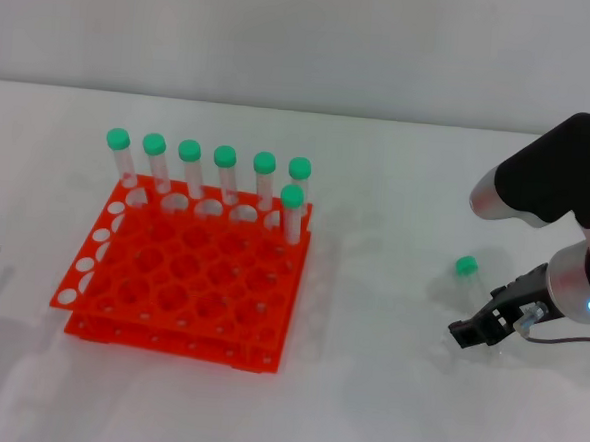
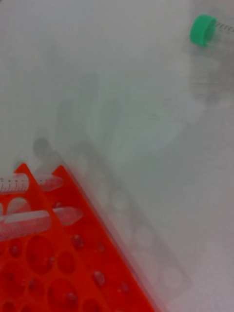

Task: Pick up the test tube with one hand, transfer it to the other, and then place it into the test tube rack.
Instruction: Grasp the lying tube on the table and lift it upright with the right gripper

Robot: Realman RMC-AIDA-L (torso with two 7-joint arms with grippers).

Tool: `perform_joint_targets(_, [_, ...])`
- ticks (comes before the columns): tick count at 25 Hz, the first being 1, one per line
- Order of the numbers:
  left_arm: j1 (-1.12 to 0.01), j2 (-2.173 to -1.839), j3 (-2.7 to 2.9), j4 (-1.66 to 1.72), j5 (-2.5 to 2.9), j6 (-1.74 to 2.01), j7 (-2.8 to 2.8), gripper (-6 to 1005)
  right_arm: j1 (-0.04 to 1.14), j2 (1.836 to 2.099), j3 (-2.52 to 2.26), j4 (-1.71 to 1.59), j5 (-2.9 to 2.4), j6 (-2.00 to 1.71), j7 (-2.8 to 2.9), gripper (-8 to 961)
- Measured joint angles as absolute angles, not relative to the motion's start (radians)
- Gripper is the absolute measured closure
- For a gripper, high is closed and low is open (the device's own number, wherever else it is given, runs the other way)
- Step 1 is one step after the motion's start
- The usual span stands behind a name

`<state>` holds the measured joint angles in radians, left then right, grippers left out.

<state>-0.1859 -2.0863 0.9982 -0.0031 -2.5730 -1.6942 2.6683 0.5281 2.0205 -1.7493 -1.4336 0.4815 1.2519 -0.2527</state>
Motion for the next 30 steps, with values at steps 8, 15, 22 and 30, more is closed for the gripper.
perform_joint_targets(8, [-0.174, -2.085, 0.997, -0.003, -2.577, -1.712, 2.654, 258, 0.542, 2.018, -1.751, -1.409, 0.461, 1.257, -0.208, 403])
perform_joint_targets(15, [-0.176, -2.084, 1.001, 0.001, -2.576, -1.713, 2.649, 260, 0.551, 2.019, -1.749, -1.402, 0.415, 1.289, -0.165, 471])
perform_joint_targets(22, [-0.175, -2.083, 0.999, 0.001, -2.579, -1.707, 2.649, 261, 0.561, 2.020, -1.753, -1.387, 0.413, 1.298, -0.154, 484])
perform_joint_targets(30, [-0.173, -2.082, 0.997, 0.004, -2.583, -1.707, 2.649, 263, 0.573, 2.022, -1.766, -1.339, 0.412, 1.290, -0.147, 486])
